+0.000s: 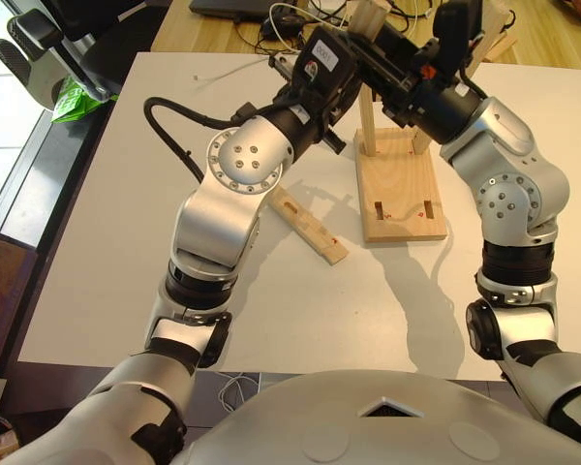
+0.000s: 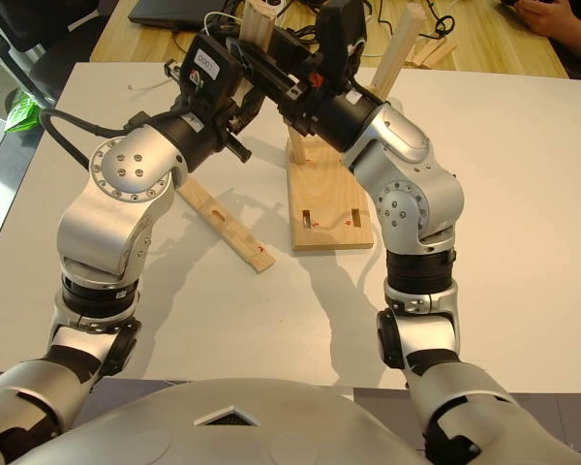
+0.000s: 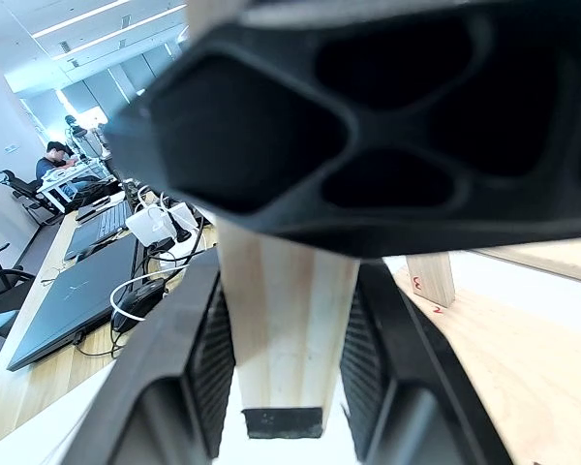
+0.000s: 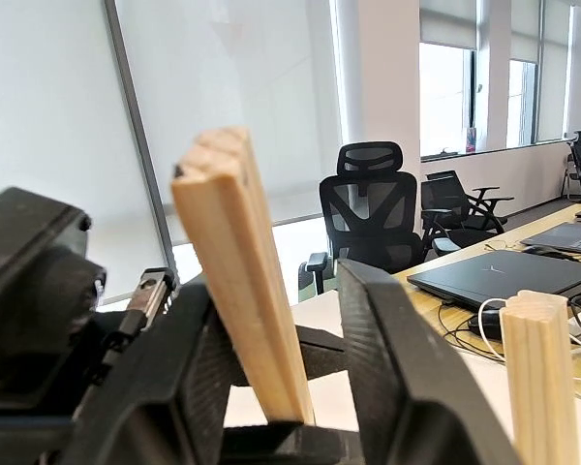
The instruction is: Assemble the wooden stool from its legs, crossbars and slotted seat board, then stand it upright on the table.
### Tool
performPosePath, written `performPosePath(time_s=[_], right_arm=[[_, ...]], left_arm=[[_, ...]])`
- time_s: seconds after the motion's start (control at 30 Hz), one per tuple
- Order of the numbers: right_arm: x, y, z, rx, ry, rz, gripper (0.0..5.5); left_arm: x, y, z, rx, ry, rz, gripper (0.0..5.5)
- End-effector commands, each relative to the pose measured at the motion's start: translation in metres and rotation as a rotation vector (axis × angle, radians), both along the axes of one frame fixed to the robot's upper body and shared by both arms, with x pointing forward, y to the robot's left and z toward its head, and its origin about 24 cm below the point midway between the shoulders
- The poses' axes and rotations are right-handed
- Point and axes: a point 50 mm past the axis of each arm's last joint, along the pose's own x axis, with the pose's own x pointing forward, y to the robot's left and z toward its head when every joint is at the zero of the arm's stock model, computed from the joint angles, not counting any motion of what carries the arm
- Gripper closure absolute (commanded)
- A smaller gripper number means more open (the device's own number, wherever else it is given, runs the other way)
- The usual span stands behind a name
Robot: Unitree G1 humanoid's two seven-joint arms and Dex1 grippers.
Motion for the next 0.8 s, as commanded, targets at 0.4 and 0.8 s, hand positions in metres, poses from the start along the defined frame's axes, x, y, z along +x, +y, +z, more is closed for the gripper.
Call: performPosePath(time_s=[0.4,0.8], right_arm=[[-0.0026,0.003,0.0041,0.018,-0.039,0.011,5.1],[-0.0043,0.0033,0.0061,0.014,-0.054,0.014,5.11]], left_arm=[[0.0031,-0.0026,0.0008,0.02,-0.007,-0.006,4.19],[0.0012,-0.0022,-0.0063,0.063,0.009,-0.022,3.51]])
